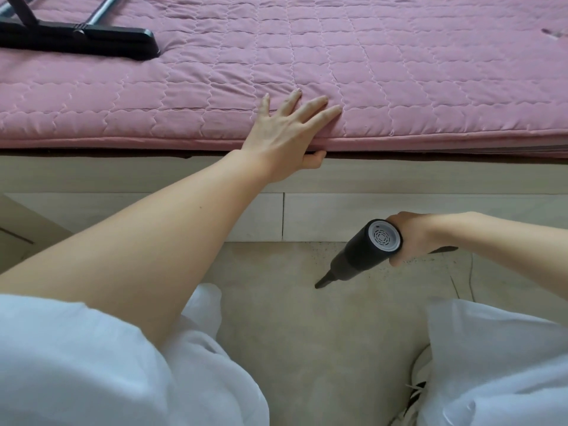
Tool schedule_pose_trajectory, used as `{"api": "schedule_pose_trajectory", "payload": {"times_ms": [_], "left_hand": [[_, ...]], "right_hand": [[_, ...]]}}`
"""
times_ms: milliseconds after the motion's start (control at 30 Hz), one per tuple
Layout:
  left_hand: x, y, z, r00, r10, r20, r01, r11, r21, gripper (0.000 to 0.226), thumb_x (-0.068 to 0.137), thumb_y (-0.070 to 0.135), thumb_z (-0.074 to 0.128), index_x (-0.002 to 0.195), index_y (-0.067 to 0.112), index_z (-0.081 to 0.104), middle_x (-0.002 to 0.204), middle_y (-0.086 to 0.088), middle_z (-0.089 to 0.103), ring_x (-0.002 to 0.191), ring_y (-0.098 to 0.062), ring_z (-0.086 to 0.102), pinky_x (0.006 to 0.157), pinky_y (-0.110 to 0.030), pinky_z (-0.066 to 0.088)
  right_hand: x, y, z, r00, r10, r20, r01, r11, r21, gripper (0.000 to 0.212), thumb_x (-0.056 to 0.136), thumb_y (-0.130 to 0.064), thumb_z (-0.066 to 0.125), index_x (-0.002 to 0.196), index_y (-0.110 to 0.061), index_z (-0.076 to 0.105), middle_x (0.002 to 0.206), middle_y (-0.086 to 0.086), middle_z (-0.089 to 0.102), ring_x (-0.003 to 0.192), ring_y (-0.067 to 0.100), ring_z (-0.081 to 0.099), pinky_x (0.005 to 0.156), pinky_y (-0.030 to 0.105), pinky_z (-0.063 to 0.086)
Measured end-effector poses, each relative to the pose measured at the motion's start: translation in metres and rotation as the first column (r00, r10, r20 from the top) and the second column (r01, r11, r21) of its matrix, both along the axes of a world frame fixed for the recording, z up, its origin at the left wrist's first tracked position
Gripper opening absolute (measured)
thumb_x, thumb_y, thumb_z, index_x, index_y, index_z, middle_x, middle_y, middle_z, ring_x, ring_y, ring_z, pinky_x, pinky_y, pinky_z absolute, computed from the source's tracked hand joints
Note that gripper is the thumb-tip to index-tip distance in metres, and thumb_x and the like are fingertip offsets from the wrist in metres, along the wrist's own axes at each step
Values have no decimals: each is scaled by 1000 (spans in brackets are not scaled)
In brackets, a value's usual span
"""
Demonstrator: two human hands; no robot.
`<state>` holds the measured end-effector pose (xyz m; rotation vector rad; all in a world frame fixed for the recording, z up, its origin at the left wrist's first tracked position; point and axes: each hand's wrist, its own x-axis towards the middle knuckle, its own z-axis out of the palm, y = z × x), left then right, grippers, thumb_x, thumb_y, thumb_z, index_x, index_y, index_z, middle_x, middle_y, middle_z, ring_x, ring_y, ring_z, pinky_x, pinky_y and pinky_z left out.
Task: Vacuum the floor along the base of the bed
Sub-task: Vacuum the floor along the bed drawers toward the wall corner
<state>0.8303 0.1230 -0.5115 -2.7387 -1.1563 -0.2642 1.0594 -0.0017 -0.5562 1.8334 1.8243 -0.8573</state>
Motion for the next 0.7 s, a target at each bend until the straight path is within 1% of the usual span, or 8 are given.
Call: {"api": "schedule_pose_trajectory", "payload": {"times_ms": [100,200,300,367,533,600,667,700], "left_hand": [[4,-1,-1,999,28,-19,-28,1000,12,77,90,54,49,155,36,12,163,6,15,150,-31,11,113,-68,13],[10,-2,-3,998,54,-35,-54,999,1,81,89,56,51,155,37,8,163,5,11,150,-32,9,112,-69,12],[16,-4,-4,995,81,-57,-81,997,-2,86,87,59,53,155,37,4,164,5,7,150,-33,6,111,-71,10],[18,-4,-6,992,98,-77,-98,995,3,89,87,61,54,155,37,1,164,5,5,150,-33,4,111,-72,10],[19,-4,-8,990,120,-78,-121,993,-10,90,87,58,56,154,39,0,164,6,4,150,-31,3,111,-72,9],[20,-4,-8,989,132,-72,-134,990,-34,88,88,57,56,154,40,0,164,6,3,151,-30,3,111,-72,8],[20,-3,-8,988,141,-71,-145,988,-52,86,89,58,54,154,41,-1,164,7,2,151,-29,1,111,-72,7],[21,-3,-9,987,144,-68,-148,987,-56,85,90,58,52,154,41,-1,164,7,2,151,-28,1,111,-72,6]], "right_hand": [[8,-5,-2,1000,8,-8,-8,1000,-28,30,69,-21,72,93,-22,55,89,-1,64,83,18,63,66,25,50],[18,-8,-7,1000,17,-9,-17,999,-37,34,65,-23,73,96,-19,58,92,0,67,85,17,65,71,29,54],[25,-10,-10,999,42,-13,-43,998,-44,26,66,-23,72,82,-27,52,85,-5,64,78,14,63,65,24,49],[28,-11,-12,998,58,-19,-59,997,-52,26,66,-24,71,79,-30,49,85,-5,63,79,15,62,65,24,48],[32,-15,-15,995,88,-38,-90,994,-62,30,68,-24,69,94,-24,56,94,-3,67,88,16,65,74,28,52],[33,-16,-16,994,85,-66,-89,994,-58,29,69,-23,69,95,-23,57,93,-3,66,87,15,65,71,27,52],[33,-18,-18,993,83,-89,-86,996,-32,22,69,-22,68,83,-29,53,84,-7,63,80,12,63,63,21,48],[34,-20,-19,992,83,-93,-85,996,-20,23,69,-22,69,78,-31,50,81,-9,61,77,10,61,60,19,46]]}}
